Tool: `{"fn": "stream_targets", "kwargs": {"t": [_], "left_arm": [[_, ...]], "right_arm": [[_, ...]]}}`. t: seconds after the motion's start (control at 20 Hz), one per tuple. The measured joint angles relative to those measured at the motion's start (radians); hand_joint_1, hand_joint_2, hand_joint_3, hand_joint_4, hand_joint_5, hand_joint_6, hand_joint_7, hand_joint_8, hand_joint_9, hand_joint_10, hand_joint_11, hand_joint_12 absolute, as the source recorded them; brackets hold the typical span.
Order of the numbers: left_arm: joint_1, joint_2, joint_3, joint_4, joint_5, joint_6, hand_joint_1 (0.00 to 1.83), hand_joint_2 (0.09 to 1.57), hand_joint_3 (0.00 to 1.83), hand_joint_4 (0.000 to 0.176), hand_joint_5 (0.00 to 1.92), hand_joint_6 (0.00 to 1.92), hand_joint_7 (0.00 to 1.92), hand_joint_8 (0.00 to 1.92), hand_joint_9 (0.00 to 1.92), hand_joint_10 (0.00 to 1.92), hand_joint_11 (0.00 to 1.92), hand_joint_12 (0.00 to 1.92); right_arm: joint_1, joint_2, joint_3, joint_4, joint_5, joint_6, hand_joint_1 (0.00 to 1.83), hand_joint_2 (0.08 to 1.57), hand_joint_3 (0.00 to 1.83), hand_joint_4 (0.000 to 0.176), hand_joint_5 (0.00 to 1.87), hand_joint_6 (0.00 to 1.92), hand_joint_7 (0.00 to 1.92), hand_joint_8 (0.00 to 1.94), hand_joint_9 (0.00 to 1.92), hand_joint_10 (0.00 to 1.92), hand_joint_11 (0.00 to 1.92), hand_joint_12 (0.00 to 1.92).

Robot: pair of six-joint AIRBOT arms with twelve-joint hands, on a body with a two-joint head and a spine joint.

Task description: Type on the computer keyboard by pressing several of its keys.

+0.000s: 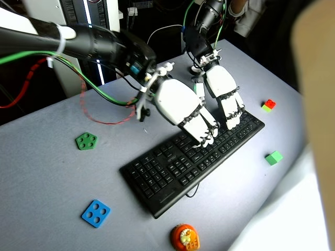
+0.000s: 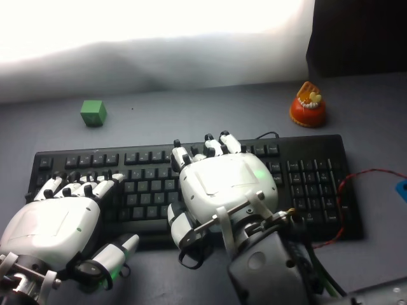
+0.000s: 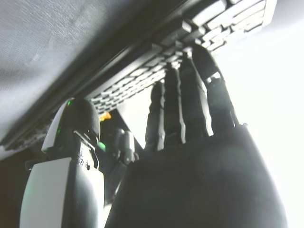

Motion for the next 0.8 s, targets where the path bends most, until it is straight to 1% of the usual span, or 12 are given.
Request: {"fn": "stream_targets", "kwargs": {"t": [0.05,0.1,0.25,0.4,0.45,0.5,0.55,0.6,0.65,0.7,0.75,0.8], "left_arm": [[0.0,0.0,0.001,0.0,0.0,0.0,0.55,1.32,0.01,0.005,0.3,0.05,0.39,0.03,0.31,0.04,0.0,1.13],[-0.002,0.0,0.001,0.0,-0.001,0.001,0.53,1.33,0.01,0.005,0.31,0.05,0.4,0.02,0.32,0.04,0.0,1.15],[-0.003,0.001,0.005,0.007,-0.001,0.0,0.51,1.33,0.01,0.002,0.31,0.04,0.39,0.02,0.33,0.05,0.0,1.21],[-0.003,0.002,0.005,0.008,0.001,0.0,0.48,1.34,0.01,0.001,0.31,0.04,0.39,0.01,0.34,0.05,0.0,1.25],[-0.003,0.002,0.005,0.008,0.001,-0.001,0.5,1.33,0.01,0.0,0.38,0.06,0.41,0.02,0.34,0.05,0.0,1.23],[-0.003,0.002,0.005,0.008,0.0,-0.001,0.53,1.33,0.01,0.0,0.45,0.09,0.43,0.02,0.33,0.05,0.0,1.22],[-0.003,0.003,0.005,0.008,0.0,-0.003,0.52,1.34,0.01,0.0,0.47,0.09,0.42,0.01,0.31,0.03,0.0,1.17],[-0.004,0.003,0.005,0.009,-0.003,-0.004,0.48,1.35,0.02,0.0,0.51,0.1,0.4,0.0,0.28,0.02,0.0,1.07],[-0.004,0.003,0.005,0.009,-0.003,-0.005,0.48,1.35,0.02,0.0,0.51,0.1,0.4,0.0,0.28,0.02,0.0,1.07],[-0.005,0.003,0.005,0.008,-0.003,-0.005,0.47,1.35,0.01,0.0,0.53,0.1,0.43,0.01,0.3,0.02,0.0,0.98],[-0.005,0.003,0.005,0.008,-0.004,-0.006,0.48,1.34,0.01,0.0,0.47,0.06,0.49,0.02,0.32,0.02,0.0,0.88],[-0.005,0.005,0.005,0.009,-0.005,-0.007,0.46,1.34,0.01,0.0,0.33,0.01,0.53,0.03,0.34,0.03,0.0,0.86]], "right_arm": [[-0.005,-0.014,0.023,0.0,0.0,0.002,0.62,1.38,0.0,0.0,0.14,1.15,0.32,1.05,0.21,1.3,0.0,1.74],[-0.008,-0.026,0.041,0.004,-0.003,0.001,0.65,1.36,0.0,0.0,0.16,1.18,0.32,1.09,0.23,1.31,0.0,1.75],[-0.025,-0.045,0.072,-0.03,-0.011,0.005,0.68,1.35,0.0,0.0,0.2,1.2,0.32,1.11,0.26,1.32,0.0,1.76],[-0.031,-0.05,0.084,-0.03,-0.021,0.01,0.69,1.35,0.0,0.0,0.22,1.14,0.36,1.06,0.28,1.3,0.0,1.8],[-0.031,-0.053,0.091,-0.033,-0.022,0.013,0.66,1.36,0.0,0.0,0.23,1.1,0.35,1.03,0.27,1.28,0.0,1.79],[-0.031,-0.056,0.095,-0.04,-0.022,0.014,0.6,1.38,0.0,0.0,0.27,1.06,0.36,0.92,0.24,1.25,0.0,1.79],[-0.031,-0.059,0.099,-0.044,-0.021,0.016,0.58,1.39,0.0,0.0,0.34,1.01,0.35,0.8,0.19,1.19,0.0,1.79],[-0.03,-0.063,0.1,-0.045,-0.022,0.019,0.47,1.42,0.01,0.0,0.52,0.79,0.44,0.36,0.14,0.89,0.0,1.65],[-0.029,-0.064,0.1,-0.045,-0.021,0.019,0.47,1.42,0.01,0.0,0.52,0.79,0.44,0.36,0.14,0.89,0.0,1.65],[-0.029,-0.068,0.1,-0.046,-0.023,0.021,0.44,1.43,0.01,0.0,0.54,0.71,0.5,0.22,0.16,0.8,0.0,1.55],[-0.028,-0.072,0.103,-0.049,-0.024,0.025,0.44,1.44,0.01,0.0,0.5,0.7,0.57,0.16,0.23,0.76,0.0,1.5],[-0.027,-0.077,0.113,-0.056,-0.025,0.027,0.42,1.45,0.01,0.0,0.37,0.7,0.6,0.11,0.27,0.76,0.0,1.49]]}}
